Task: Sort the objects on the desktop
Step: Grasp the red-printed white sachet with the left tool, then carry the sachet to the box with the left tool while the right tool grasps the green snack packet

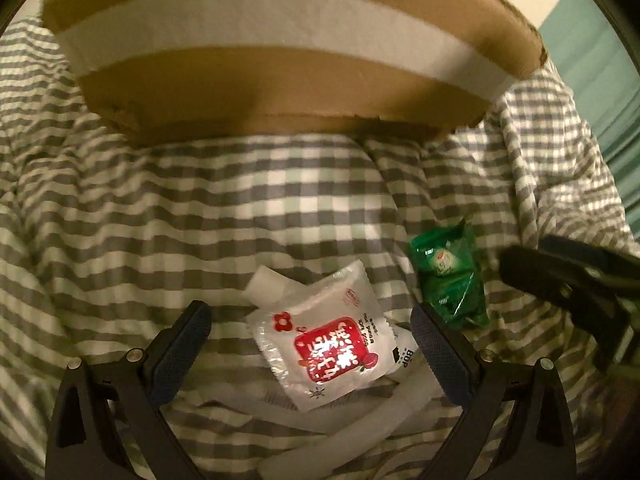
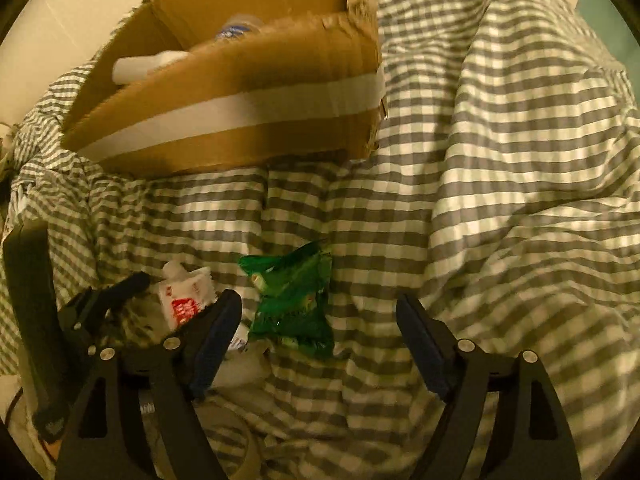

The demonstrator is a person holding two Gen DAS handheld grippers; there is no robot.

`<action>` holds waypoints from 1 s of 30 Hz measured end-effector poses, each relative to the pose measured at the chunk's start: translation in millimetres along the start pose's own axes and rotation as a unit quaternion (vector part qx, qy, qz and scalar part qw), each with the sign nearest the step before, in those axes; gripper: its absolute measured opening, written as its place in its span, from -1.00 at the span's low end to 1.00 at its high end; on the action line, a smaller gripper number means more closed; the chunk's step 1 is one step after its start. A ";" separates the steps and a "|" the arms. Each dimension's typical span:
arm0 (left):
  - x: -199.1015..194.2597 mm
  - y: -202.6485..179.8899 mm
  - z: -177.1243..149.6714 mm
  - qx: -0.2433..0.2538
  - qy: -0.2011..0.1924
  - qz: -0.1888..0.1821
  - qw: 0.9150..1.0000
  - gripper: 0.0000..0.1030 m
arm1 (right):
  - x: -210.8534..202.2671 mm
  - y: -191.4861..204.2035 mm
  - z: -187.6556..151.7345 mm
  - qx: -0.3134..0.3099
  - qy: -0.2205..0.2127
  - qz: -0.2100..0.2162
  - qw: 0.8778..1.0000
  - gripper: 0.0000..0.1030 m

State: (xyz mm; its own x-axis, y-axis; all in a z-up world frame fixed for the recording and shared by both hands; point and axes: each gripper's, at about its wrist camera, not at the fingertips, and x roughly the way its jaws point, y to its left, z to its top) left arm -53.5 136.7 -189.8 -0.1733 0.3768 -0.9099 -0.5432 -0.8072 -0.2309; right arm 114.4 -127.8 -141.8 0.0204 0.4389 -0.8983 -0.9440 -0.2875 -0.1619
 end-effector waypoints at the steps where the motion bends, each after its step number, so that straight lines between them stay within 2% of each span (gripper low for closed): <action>1: 1.6 -1.4 -1.5 0.006 -0.001 -0.001 1.000 0.98 | 5.6 0.8 1.3 0.000 0.005 -0.001 1.000 0.55; 2: 2.6 -2.8 -3.2 0.015 -0.003 -0.005 1.000 0.92 | 11.5 1.5 2.6 -0.001 0.010 -0.002 1.000 0.55; 5: 4.1 -4.0 -6.1 0.029 -0.003 -0.001 1.000 0.50 | 30.6 1.6 3.1 0.008 0.035 0.000 0.999 0.55; 8: -1.7 1.4 -6.6 0.022 -0.011 -0.011 1.000 0.16 | 43.2 2.4 3.1 0.020 0.048 -0.008 0.999 0.55; 11: -7.5 5.1 -7.3 0.023 -0.014 -0.014 1.000 0.09 | 45.6 6.2 4.9 0.014 0.049 -0.019 0.999 0.53; 12: -9.3 5.6 -8.0 0.023 -0.016 -0.012 1.000 0.07 | 44.2 7.9 5.2 0.012 0.047 -0.021 0.999 0.31; 13: -12.7 6.8 -9.3 0.024 -0.018 -0.012 0.999 0.07 | 41.9 9.8 5.5 0.009 0.045 -0.017 0.999 -0.03; 15: -18.5 9.1 -10.7 0.021 -0.022 -0.014 0.999 0.06 | 37.4 15.1 6.0 0.025 0.052 -0.016 0.998 -0.38; 16: -23.5 10.7 -12.0 0.020 -0.025 -0.014 0.999 0.06 | 35.4 18.7 5.5 0.020 0.052 -0.023 0.998 -0.40; 20: -42.7 18.5 -17.5 0.014 -0.039 -0.014 0.999 0.06 | 33.6 30.1 -1.6 0.007 0.058 -0.040 0.997 -0.39; 21: -44.1 23.9 -15.0 0.011 -0.040 -0.014 0.999 0.06 | 33.8 31.6 -3.6 0.010 0.060 -0.046 0.997 -0.21; 22: -46.0 24.3 -9.9 0.008 -0.042 -0.014 0.999 0.06 | 34.2 31.9 -5.4 0.015 0.061 -0.052 0.997 0.24; 23: -49.2 27.4 -10.6 0.004 -0.043 -0.013 0.999 0.06 | 34.5 31.6 -7.5 0.021 0.059 -0.054 0.997 0.44; 24: -50.7 31.1 -10.9 0.000 -0.045 -0.011 0.999 0.06 | 34.7 31.2 -9.4 0.028 0.056 -0.053 0.997 0.51; 30: -51.8 40.5 -9.1 -0.018 -0.049 -0.007 0.999 0.06 | 42.8 34.9 -12.6 0.020 0.065 -0.075 0.995 0.51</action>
State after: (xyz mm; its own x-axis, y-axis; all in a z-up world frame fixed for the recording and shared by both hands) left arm -59.0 80.3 -155.2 -0.2468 0.4301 -0.8684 -0.5167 -0.8165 -0.2576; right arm 86.5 -129.8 -191.1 0.2028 0.3604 -0.9105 -0.9391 -0.1918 -0.2851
